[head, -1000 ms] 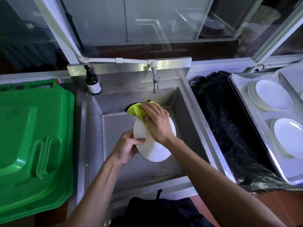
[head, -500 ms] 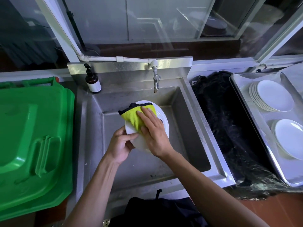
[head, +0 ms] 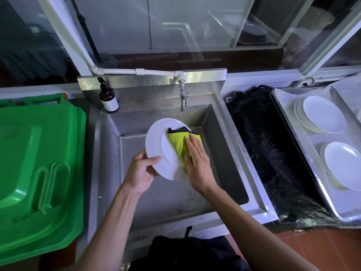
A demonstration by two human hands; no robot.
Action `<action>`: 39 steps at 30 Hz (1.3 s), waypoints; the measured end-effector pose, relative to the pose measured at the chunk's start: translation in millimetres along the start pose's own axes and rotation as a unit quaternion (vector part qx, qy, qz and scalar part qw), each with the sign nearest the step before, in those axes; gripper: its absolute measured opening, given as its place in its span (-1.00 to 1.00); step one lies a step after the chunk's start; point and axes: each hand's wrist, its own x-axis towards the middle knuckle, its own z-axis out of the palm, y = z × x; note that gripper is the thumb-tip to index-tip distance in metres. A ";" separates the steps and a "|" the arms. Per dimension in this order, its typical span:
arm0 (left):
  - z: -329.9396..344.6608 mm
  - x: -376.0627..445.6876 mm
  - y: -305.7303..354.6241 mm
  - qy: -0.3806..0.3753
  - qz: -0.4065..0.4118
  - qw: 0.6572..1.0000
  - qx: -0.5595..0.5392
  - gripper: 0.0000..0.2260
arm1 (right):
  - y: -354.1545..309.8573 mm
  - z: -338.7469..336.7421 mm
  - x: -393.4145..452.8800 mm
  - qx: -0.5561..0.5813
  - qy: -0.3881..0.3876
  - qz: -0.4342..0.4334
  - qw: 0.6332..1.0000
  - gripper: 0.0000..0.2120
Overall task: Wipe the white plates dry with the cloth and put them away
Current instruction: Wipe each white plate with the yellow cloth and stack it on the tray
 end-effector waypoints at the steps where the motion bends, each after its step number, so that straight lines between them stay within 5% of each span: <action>1: 1.0 0.9 -0.6 -0.001 -0.002 1.000 0.001 -0.72 | -2.1 1.4 -3.0 -0.009 -0.005 -0.003 1.000 -0.49; 21: -5.7 -2.9 7.3 -0.055 -0.051 0.996 0.043 -0.73 | -31.4 -7.3 33.9 -0.118 -0.036 -0.191 0.974 -0.52; 32: -12.0 -6.7 -5.0 -0.038 -0.041 0.996 0.072 -0.69 | -26.3 -14.3 57.0 -0.041 -0.048 -0.021 0.998 -0.54; 39: -11.0 -2.0 -10.2 -0.011 -0.018 1.000 -0.009 -0.65 | -15.4 -26.8 60.0 0.053 -0.023 0.091 0.994 -0.56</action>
